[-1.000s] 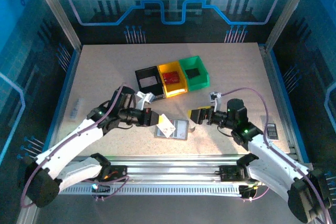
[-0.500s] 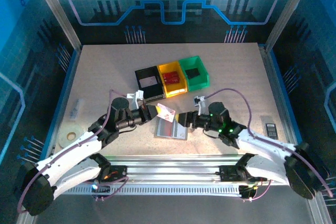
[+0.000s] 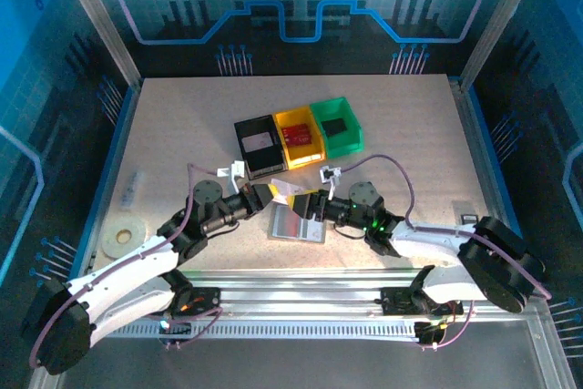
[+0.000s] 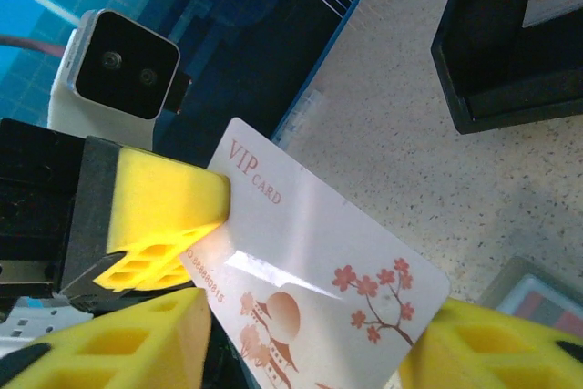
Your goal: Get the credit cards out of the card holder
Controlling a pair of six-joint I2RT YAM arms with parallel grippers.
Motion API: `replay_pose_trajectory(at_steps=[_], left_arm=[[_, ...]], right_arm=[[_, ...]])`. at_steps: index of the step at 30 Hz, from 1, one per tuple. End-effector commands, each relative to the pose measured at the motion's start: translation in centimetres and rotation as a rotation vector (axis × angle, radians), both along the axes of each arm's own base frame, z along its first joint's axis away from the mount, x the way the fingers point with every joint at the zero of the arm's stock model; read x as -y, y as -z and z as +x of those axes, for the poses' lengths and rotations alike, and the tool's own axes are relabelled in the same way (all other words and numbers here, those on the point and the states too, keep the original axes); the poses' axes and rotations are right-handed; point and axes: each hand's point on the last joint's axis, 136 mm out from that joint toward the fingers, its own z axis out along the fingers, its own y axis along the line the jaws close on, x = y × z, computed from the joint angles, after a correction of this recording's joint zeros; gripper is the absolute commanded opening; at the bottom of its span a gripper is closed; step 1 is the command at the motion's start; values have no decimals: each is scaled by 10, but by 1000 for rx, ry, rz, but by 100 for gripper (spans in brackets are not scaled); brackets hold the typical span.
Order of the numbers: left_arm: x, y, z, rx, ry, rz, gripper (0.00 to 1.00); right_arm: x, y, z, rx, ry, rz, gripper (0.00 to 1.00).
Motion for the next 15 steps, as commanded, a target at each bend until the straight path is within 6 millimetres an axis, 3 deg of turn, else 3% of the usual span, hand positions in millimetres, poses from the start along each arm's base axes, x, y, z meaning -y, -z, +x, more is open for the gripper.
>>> replay_pose_trajectory(at_steps=[1,10,15], left_arm=[[1,-8,-2,26,-2,-42,0],[4,2,-5,14,18,-43,0],[6,7,-6,14,36,-33,0]], right_arm=[[-8,-31,-7,86,-45,97,48],[0,-41,-12,136,-39,73,37],[2,-47,-13,155,-41,65,25]])
